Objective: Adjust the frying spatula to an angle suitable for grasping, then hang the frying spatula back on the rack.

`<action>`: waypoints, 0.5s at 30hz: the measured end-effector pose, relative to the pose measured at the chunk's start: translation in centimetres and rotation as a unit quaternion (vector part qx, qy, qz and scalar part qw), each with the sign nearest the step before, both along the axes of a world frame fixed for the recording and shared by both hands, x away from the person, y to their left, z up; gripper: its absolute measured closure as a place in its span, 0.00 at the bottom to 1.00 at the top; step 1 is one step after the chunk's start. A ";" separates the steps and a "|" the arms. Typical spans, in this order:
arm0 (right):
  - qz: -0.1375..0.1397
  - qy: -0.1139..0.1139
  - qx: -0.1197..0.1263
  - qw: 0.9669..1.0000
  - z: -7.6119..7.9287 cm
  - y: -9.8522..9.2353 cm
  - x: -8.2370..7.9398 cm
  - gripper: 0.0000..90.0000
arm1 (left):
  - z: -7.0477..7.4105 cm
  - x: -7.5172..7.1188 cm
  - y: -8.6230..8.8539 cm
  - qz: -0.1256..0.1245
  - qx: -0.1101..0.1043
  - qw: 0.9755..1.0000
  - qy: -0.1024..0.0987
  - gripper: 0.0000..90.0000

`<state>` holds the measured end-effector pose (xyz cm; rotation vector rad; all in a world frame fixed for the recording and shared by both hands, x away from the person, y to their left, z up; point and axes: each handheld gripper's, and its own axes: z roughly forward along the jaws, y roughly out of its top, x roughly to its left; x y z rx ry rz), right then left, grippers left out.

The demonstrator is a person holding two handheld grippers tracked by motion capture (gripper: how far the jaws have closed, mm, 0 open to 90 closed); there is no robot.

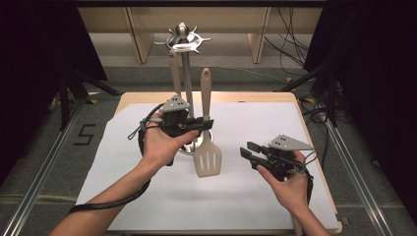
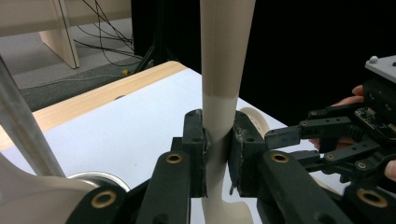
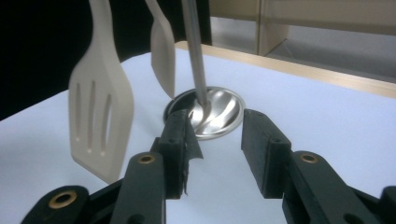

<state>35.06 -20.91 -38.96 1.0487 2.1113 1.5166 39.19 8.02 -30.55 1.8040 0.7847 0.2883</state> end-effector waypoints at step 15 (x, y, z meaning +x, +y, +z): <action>-0.027 0.015 -0.009 0.999 -0.7 -1.4 -0.6 0.70 | 0.9 0.5 0.7 0.012 -0.002 1.000 -0.008 0.86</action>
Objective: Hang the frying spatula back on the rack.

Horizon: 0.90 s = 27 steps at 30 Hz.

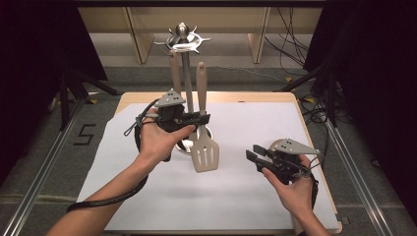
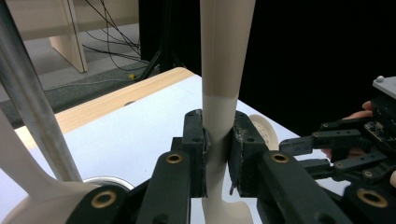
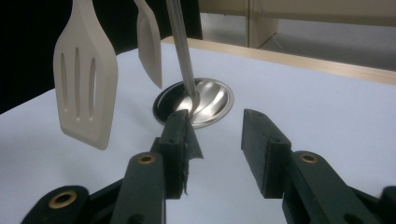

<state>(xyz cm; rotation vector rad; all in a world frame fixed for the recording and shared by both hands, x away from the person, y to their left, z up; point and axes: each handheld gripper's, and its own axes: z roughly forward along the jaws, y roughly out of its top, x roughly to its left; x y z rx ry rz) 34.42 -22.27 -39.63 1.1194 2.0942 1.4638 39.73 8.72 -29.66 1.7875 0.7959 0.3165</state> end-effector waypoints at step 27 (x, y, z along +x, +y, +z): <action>0.014 -0.005 0.009 1.000 0.0 0.5 0.6 0.69 | 0.8 1.3 -0.7 0.020 0.007 1.000 0.003 0.86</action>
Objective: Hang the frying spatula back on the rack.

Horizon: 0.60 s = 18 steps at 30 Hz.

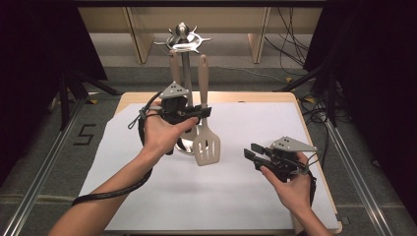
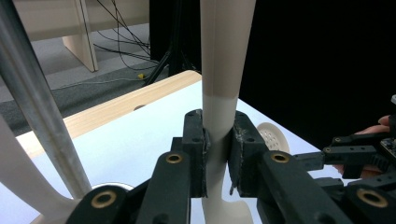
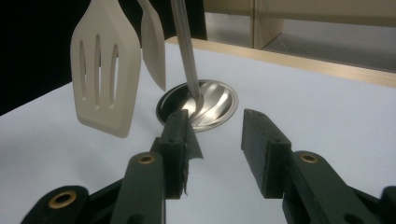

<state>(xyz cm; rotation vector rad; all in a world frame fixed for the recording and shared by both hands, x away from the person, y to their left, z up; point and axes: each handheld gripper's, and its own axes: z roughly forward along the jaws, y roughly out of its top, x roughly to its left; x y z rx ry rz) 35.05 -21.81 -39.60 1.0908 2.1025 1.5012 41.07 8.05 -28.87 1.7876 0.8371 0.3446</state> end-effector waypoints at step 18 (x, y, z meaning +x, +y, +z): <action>-0.014 0.005 0.009 1.000 0.1 0.2 -0.2 0.69 | 0.2 1.5 0.2 0.024 -0.002 1.000 0.012 0.86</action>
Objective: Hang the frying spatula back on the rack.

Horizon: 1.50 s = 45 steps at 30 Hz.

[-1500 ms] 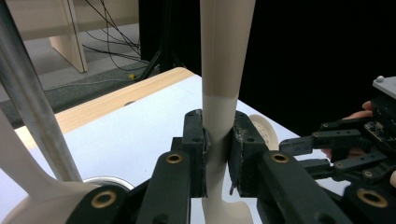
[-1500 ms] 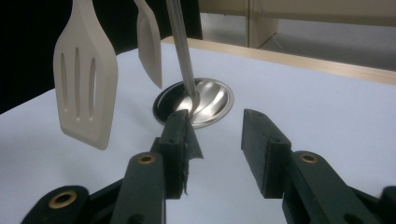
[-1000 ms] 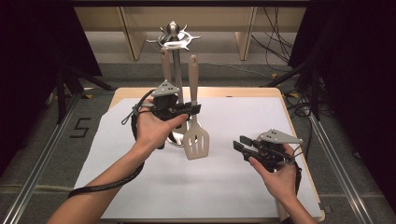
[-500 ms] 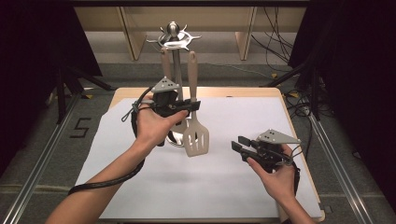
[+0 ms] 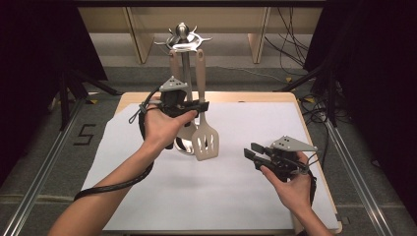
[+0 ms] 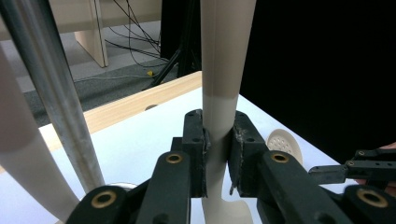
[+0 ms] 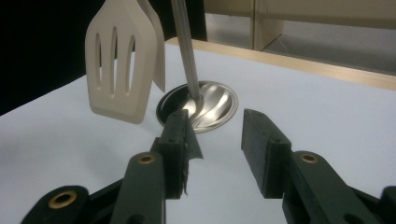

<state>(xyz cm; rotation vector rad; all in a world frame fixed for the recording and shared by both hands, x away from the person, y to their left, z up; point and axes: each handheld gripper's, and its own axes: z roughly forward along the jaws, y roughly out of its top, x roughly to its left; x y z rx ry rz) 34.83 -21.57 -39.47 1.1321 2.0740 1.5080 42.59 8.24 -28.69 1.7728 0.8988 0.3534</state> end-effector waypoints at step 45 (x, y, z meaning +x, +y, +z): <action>0.002 -0.014 -0.014 1.000 -0.1 -0.3 0.2 0.69 | -1.0 -0.5 1.6 0.027 -0.017 0.999 -0.032 0.66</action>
